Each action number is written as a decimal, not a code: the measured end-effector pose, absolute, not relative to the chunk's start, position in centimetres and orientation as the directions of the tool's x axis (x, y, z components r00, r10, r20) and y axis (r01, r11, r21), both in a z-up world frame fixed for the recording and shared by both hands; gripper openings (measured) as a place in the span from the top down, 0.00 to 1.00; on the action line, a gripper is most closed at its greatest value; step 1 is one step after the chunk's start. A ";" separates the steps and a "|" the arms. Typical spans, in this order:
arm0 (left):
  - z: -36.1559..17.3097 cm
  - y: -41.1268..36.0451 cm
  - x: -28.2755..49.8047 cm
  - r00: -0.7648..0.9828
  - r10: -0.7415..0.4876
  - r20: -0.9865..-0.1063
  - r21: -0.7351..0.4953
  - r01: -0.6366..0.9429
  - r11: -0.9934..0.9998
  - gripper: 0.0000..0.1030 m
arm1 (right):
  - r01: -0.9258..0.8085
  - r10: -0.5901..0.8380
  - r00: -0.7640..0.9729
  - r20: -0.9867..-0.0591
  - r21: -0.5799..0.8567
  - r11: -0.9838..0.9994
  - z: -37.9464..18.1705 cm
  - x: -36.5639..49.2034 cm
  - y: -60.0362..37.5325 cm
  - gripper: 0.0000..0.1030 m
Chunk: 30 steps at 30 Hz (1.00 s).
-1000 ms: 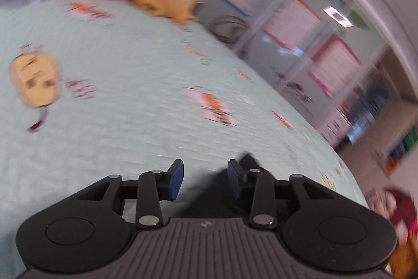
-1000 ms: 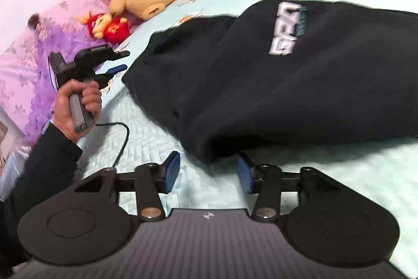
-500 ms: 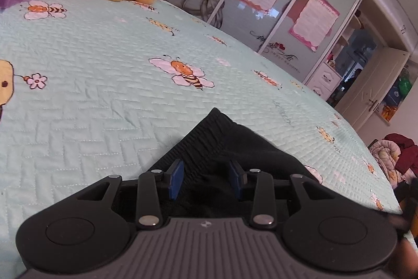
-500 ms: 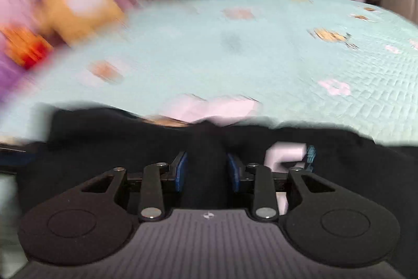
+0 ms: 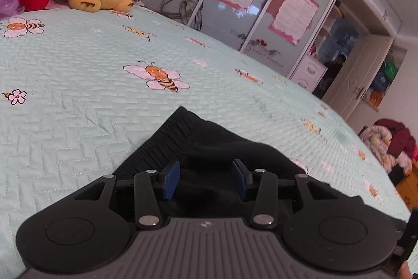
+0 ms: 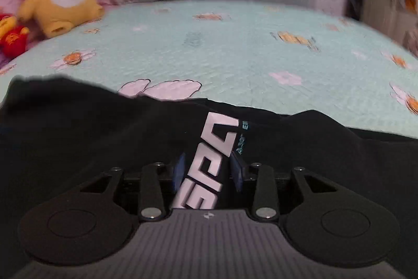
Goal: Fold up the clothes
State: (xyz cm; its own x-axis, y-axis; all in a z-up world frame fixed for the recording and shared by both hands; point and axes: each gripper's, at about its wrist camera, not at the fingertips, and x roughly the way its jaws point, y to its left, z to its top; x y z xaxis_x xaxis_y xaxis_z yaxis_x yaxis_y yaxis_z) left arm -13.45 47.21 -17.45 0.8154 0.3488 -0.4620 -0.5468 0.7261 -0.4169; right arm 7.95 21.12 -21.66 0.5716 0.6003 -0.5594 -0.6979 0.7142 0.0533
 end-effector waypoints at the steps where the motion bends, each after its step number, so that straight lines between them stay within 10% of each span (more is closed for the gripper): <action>1: -17.4 47.2 -13.2 0.810 0.350 -0.470 -0.409 -0.551 0.727 0.55 | -0.700 0.607 0.576 -0.547 0.053 0.712 -21.7 7.8 20.9 0.62; 30: -18.1 46.0 -10.6 0.708 0.372 -0.600 -0.244 -0.605 0.758 0.48 | -0.700 0.608 0.590 -0.532 0.038 0.713 -21.9 7.9 21.1 0.61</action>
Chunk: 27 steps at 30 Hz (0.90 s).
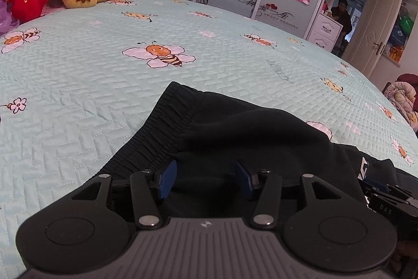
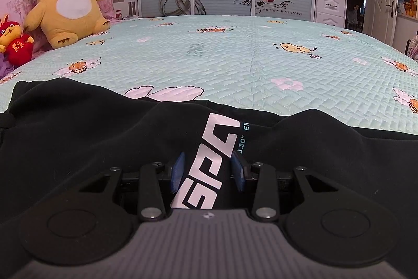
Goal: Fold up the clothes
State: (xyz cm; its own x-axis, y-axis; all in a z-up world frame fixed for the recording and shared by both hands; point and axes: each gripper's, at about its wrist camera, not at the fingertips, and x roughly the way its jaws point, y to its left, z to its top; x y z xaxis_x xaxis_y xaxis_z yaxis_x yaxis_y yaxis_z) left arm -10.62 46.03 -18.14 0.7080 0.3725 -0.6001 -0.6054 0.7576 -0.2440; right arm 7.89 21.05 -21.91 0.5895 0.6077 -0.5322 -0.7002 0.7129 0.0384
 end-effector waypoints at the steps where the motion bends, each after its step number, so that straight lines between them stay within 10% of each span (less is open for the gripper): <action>1: -18.1 46.0 -10.6 0.708 0.373 -0.600 -0.243 -0.605 0.758 0.47 | -0.700 0.608 0.590 -0.532 0.039 0.713 -21.9 7.9 21.1 0.61; 20: -17.1 48.1 -6.2 0.801 0.268 -0.535 -0.304 -0.479 0.824 0.50 | -0.703 0.618 0.581 -0.529 0.057 0.709 -21.9 8.1 20.9 0.60; 24: -20.2 53.0 -2.5 0.698 0.333 -0.634 -0.279 -0.608 0.743 0.88 | -0.704 0.627 0.574 -0.527 0.073 0.706 -21.8 8.3 20.9 0.59; 27: -20.0 53.6 -2.1 0.680 0.346 -0.646 -0.281 -0.633 0.721 0.93 | -0.707 0.636 0.566 -0.524 0.088 0.702 -21.8 8.4 20.8 0.57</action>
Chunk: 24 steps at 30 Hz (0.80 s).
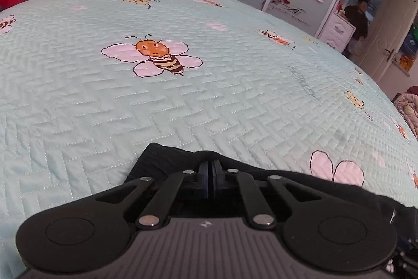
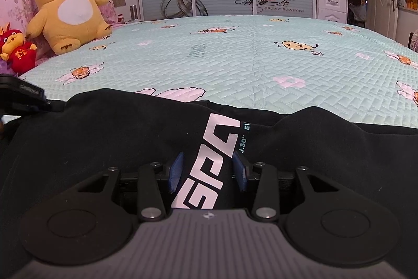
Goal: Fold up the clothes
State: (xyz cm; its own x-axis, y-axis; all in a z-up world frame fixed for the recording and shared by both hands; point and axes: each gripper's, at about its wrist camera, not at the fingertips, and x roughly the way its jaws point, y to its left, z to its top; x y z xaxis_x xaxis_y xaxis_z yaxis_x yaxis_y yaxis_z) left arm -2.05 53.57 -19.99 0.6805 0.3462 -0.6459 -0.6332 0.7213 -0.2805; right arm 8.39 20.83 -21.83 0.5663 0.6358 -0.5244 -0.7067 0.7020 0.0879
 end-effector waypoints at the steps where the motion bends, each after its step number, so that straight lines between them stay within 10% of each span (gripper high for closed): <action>1: -19.6 52.8 -2.4 0.685 0.356 -0.636 -0.272 -0.630 0.727 0.93 | -0.708 0.640 0.563 -0.523 0.094 0.700 -21.8 8.4 20.8 0.57; 7: -18.8 47.4 -4.5 0.738 0.378 -0.560 -0.214 -0.568 0.795 0.48 | -0.717 0.660 0.545 -0.518 0.121 0.687 -21.9 8.4 20.7 0.51; 24: -21.4 45.2 -4.4 0.757 0.430 -0.492 -0.048 -0.517 0.855 0.45 | -0.774 0.703 0.539 -0.465 0.056 0.631 -16.5 4.1 25.2 0.49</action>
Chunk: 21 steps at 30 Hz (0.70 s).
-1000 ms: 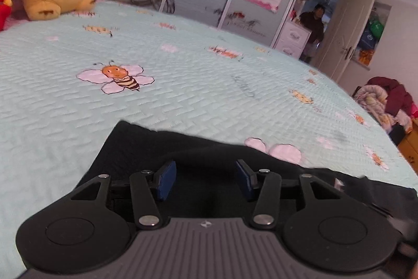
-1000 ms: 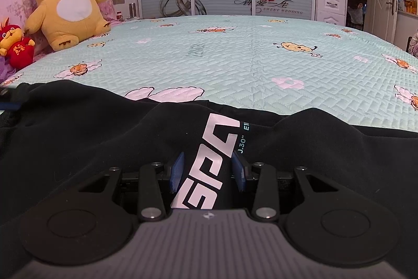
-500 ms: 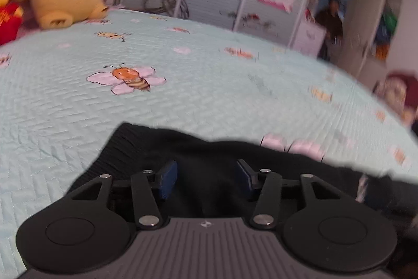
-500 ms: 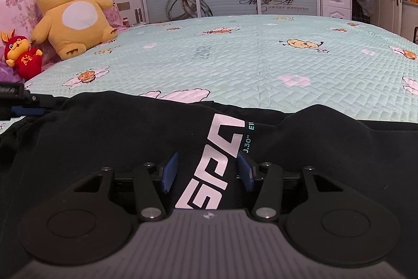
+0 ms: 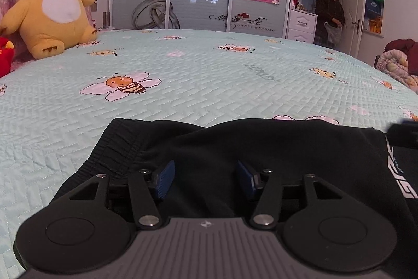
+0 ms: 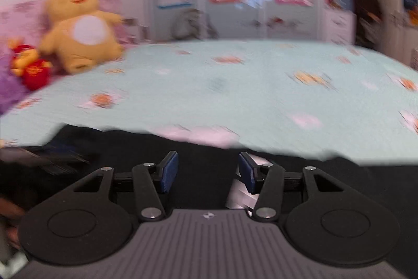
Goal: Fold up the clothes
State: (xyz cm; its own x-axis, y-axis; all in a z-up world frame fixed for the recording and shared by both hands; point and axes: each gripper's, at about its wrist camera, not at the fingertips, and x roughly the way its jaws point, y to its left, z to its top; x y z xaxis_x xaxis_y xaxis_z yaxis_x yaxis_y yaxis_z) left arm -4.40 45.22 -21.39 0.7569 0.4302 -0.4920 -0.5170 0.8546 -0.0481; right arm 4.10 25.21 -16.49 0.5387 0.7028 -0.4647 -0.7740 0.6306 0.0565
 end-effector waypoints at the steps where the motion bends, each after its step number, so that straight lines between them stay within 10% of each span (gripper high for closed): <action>1: -21.4 45.1 -4.4 0.758 0.430 -0.491 -0.049 -0.517 0.855 0.45 | -0.798 0.714 0.502 -0.488 0.057 0.600 -16.2 3.8 26.7 0.51; 8: -21.5 45.0 -4.4 0.763 0.428 -0.484 -0.048 -0.512 0.858 0.43 | -0.768 0.595 0.407 -0.693 0.093 0.634 -18.8 8.3 35.9 0.57; 16: -21.6 44.9 -4.3 0.762 0.429 -0.485 -0.040 -0.509 0.860 0.41 | -0.741 0.696 0.451 -0.558 0.201 0.641 -16.3 7.1 32.7 0.66; 21: -21.6 44.7 -4.1 0.757 0.436 -0.486 -0.021 -0.509 0.861 0.40 | -0.760 0.692 0.348 -0.633 0.242 0.603 -19.5 6.2 34.2 0.63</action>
